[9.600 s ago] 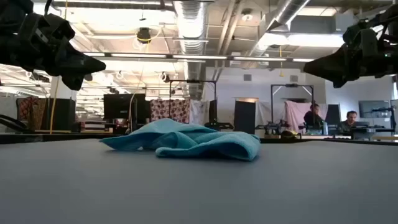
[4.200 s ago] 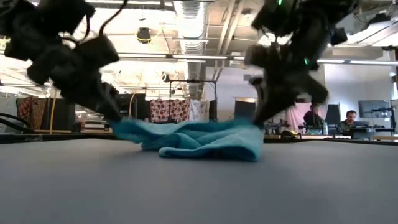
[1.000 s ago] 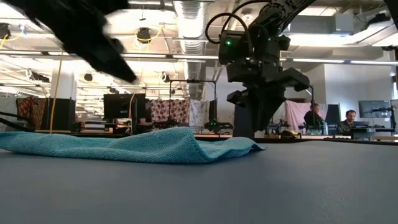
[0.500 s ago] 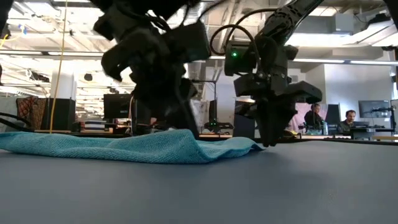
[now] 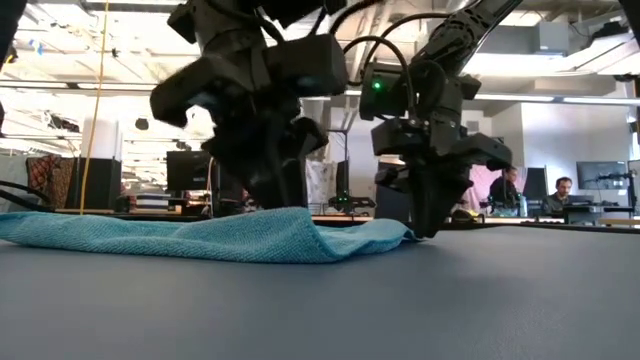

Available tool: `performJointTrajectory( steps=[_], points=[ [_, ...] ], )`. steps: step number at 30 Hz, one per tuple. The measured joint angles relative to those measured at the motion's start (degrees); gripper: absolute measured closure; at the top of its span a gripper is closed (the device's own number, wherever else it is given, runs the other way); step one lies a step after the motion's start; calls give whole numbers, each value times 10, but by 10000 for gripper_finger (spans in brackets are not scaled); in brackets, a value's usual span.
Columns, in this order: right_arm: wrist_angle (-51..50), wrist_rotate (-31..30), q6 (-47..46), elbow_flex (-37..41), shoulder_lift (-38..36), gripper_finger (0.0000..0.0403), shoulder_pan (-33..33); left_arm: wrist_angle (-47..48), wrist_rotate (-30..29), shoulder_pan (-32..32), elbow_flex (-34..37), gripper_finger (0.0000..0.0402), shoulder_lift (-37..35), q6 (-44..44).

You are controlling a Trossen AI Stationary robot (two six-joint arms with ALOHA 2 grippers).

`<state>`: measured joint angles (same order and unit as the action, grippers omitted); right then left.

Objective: Roll towel into tight, uniform cylinder
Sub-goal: Fold the blue microfiber cloth

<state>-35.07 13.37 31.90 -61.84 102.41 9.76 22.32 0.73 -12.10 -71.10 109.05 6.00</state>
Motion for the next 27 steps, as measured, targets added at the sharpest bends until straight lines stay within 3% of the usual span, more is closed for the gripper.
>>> performJointTrajectory(
  steps=[10, 17, 21, 27],
  points=[
    [0, 0, -6, 0, 0, 302, 0, 1, 3, 11, 1, 261, -1, 4],
    [0, 0, -6, 0, 0, 302, 0, -61, 14, 9, 29, 262, -1, -18],
    [0, 0, -6, 0, 0, 302, 0, -58, -7, 6, 30, 274, -1, -22],
    [-3, 0, -6, 0, 0, 302, 0, -62, 24, 7, 30, 307, 9, -29]
  ],
)
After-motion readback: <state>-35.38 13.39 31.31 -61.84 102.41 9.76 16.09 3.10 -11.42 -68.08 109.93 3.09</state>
